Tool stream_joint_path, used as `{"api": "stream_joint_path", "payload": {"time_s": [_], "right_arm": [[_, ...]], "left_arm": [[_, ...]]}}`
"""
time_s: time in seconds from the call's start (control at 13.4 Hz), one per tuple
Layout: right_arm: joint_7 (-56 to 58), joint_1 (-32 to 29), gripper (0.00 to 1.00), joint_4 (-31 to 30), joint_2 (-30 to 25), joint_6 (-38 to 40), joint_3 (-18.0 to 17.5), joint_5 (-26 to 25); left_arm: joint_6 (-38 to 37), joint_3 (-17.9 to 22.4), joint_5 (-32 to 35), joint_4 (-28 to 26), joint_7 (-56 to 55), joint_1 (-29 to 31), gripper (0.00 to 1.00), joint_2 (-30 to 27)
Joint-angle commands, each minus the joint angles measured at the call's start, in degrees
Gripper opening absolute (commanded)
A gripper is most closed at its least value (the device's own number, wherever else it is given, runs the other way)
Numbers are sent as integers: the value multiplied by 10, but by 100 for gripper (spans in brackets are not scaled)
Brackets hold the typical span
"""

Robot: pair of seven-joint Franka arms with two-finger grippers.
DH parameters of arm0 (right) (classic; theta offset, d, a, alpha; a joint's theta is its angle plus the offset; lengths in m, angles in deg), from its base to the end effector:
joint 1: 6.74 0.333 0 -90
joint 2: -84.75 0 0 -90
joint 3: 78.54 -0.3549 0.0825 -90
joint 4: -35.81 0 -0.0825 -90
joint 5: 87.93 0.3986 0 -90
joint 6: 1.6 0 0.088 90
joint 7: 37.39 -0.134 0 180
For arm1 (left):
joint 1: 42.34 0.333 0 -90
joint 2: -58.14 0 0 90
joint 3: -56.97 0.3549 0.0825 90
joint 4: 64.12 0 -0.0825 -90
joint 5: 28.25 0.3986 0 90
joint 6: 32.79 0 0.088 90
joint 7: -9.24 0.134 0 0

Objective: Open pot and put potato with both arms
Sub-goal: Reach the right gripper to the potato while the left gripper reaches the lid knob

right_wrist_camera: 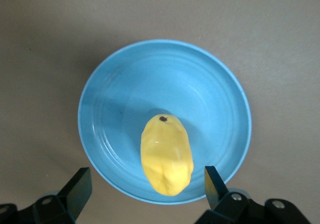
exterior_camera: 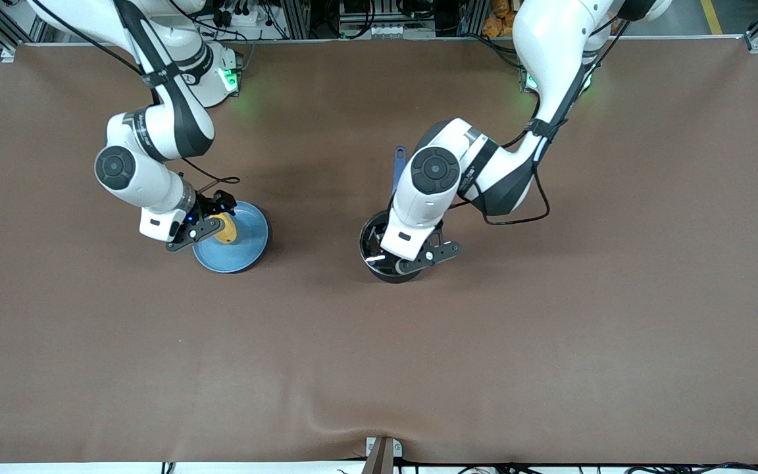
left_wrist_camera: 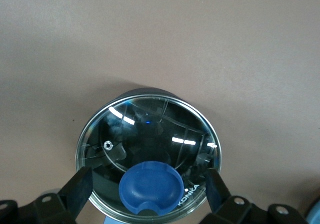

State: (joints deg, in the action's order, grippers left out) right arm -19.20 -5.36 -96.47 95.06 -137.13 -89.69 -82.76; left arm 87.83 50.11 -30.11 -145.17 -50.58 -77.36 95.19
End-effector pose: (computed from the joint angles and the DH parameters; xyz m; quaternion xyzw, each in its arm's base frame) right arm 0.5103 0.1173 0.2591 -0.9700 -0.2307 0.0580 0.0499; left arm 0.5790 -0.4984 0.3244 0.9828 0.1762 -0.0235 0.0501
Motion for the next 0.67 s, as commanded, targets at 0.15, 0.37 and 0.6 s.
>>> {"api": "stream_joint_path", "payload": {"time_s": [0.15,0.37,0.6], "right_arm": [[6,-5,100,-31,21,-67,-2,6],[6,-5,100,-31,38,-86,1,6],[7,-6,100,-31,53,-104,3,5]], "left_arm": [[5,6,26,18,-28,-18,100,27],[5,6,26,16,-50,-24,100,34],[6,6,26,17,-71,-30,100,41]]}}
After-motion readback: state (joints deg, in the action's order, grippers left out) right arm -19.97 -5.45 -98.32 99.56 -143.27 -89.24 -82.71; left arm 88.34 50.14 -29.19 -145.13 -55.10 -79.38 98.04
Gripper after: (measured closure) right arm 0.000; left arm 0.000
